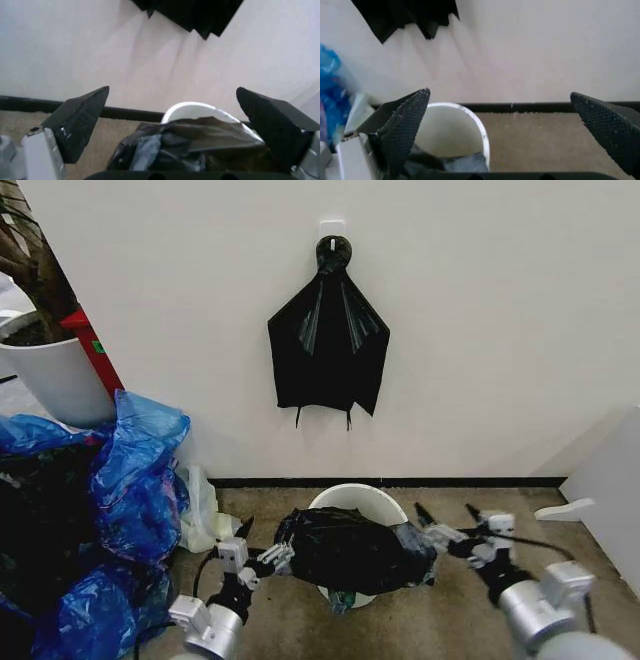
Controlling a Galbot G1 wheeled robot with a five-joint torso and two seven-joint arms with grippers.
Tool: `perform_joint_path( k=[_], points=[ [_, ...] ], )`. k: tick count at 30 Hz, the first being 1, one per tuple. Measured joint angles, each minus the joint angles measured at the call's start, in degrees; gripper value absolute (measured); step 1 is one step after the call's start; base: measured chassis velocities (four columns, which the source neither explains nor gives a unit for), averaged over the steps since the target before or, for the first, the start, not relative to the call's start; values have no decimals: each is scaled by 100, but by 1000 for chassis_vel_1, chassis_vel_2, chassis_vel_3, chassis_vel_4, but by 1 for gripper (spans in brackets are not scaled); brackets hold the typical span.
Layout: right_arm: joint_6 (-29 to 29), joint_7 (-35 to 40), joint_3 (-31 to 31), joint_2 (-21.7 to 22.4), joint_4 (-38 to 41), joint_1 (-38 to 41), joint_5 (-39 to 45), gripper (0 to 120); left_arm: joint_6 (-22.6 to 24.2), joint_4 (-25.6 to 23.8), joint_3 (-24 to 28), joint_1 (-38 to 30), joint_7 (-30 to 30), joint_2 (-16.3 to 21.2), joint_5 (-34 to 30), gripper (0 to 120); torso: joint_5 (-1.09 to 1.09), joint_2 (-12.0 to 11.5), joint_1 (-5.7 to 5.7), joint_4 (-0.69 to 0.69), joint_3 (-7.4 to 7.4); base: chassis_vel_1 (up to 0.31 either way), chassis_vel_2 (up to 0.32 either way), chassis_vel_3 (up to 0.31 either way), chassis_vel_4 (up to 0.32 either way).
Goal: Place the garbage bag over the trash bin.
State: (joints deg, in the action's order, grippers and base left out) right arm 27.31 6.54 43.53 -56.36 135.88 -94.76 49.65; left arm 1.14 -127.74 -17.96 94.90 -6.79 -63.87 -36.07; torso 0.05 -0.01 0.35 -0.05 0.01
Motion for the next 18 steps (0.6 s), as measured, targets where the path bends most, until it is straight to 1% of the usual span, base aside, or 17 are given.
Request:
perform_joint_path(
  k=[1, 2, 3, 4, 6, 8, 10, 11, 12, 14, 15, 16, 17, 18],
  points=[
    [98, -24, 14, 116, -69, 165, 142, 100, 37, 0, -29, -23, -7, 0, -47, 100, 1, 0, 0, 4, 0, 0, 0, 0, 0],
    [249, -107, 12, 369, -190, 401, 393, 100, 90, -15, -124, -41, -14, -39, -118, 100, -1, 0, 0, 4, 0, 0, 0, 0, 0],
    [376, -221, -44, 622, -339, 614, 580, 100, 113, -26, -196, -49, -38, -82, -149, 100, -9, 0, 1, 5, 0, 0, 0, 0, 0],
    [376, -221, -44, 622, -339, 614, 580, 100, 113, -26, -196, -49, -38, -82, -149, 100, -9, 0, 1, 5, 0, 0, 0, 0, 0],
    [661, -587, -291, 1074, -829, 1215, 797, 100, 193, -179, -370, -36, -117, -123, -256, 100, -3, 0, 0, 4, 0, 0, 0, 0, 0],
    [1013, -849, -510, 1340, -1237, 1813, 1103, 100, 317, -342, -517, 23, -137, -158, -421, 100, 1, 0, 0, 3, 0, 0, 0, 0, 0],
    [1365, -1068, -752, 1579, -1666, 2471, 1495, 100, 383, -454, -648, 65, -156, -223, -533, 100, -3, 0, 0, 4, 0, 0, 0, 0, 0],
    [1365, -1068, -752, 1579, -1666, 2471, 1495, 100, 383, -454, -648, 65, -156, -223, -533, 100, -3, 0, 0, 4, 0, 0, 0, 0, 0],
    [1461, -1265, -990, 1735, -1947, 2896, 1669, 100, 399, -506, -750, 88, -157, -279, -598, 100, -8, 0, 0, 5, 0, 0, 0, 0, 0],
    [1497, -1530, -1554, 1963, -2432, 3554, 1746, 100, 430, -580, -933, 148, -118, -351, -808, 100, -6, 0, 0, 4, 0, 0, 0, 0, 0],
    [1503, -1571, -1771, 2017, -2566, 3737, 1759, 100, 439, -592, -999, 168, -81, -368, -907, 100, -7, 0, 0, 5, 0, 0, 0, 0, 0],
    [1507, -1641, -2172, 2093, -2764, 4043, 1783, 100, 452, -595, -1075, 191, -40, -374, -1024, 100, -4, 0, 1, 2, 0, 0, 0, 0, 0],
    [1510, -1722, -2607, 2145, -2969, 4406, 1789, 100, 457, -594, -1156, 209, 5, -373, -1129, 100, 0, 0, 1, 3, 0, 0, 0, 0, 0],
    [1510, -1746, -2807, 2158, -3054, 4590, 1785, 100, 457, -590, -1199, 218, 34, -371, -1164, 100, 0, 0, 1, 2, 0, 0, 0, 0, 0]
  ],
)
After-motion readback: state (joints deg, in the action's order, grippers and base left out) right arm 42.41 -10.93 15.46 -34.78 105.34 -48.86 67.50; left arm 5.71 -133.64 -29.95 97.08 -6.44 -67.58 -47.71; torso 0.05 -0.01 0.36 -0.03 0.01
